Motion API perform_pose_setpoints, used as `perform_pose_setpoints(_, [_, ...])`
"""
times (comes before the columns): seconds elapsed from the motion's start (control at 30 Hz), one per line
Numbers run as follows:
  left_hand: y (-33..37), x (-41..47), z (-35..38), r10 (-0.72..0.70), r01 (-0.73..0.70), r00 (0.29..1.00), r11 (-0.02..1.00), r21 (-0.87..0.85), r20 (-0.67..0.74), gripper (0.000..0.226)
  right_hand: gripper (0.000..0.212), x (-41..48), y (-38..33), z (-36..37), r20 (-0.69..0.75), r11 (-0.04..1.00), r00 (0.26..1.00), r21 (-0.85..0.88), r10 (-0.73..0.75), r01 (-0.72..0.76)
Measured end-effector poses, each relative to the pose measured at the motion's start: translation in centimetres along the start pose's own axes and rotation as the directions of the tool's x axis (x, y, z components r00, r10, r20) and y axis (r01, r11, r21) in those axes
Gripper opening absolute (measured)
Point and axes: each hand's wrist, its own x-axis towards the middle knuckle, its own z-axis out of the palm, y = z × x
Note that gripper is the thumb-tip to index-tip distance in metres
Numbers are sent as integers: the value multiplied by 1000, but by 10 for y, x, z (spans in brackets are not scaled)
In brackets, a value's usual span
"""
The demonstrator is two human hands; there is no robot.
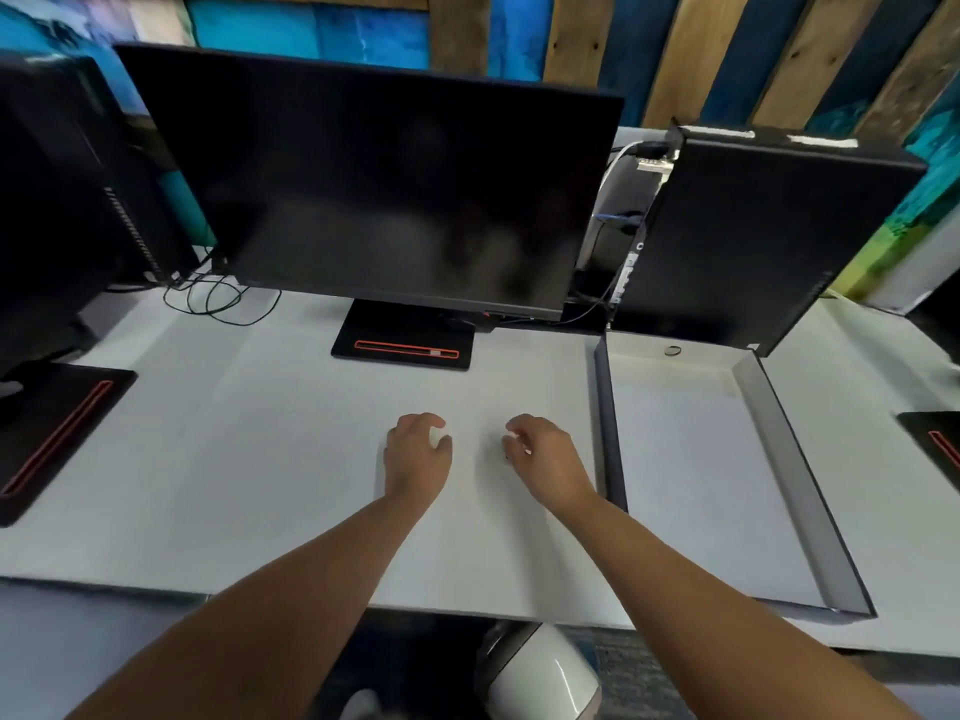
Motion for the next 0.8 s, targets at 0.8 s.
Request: perform_pose_setpoints(0.8, [-133,72,-69,232,-320,882,933,162,410,94,50,8,-38,133,-18,957,973,-178,230,-229])
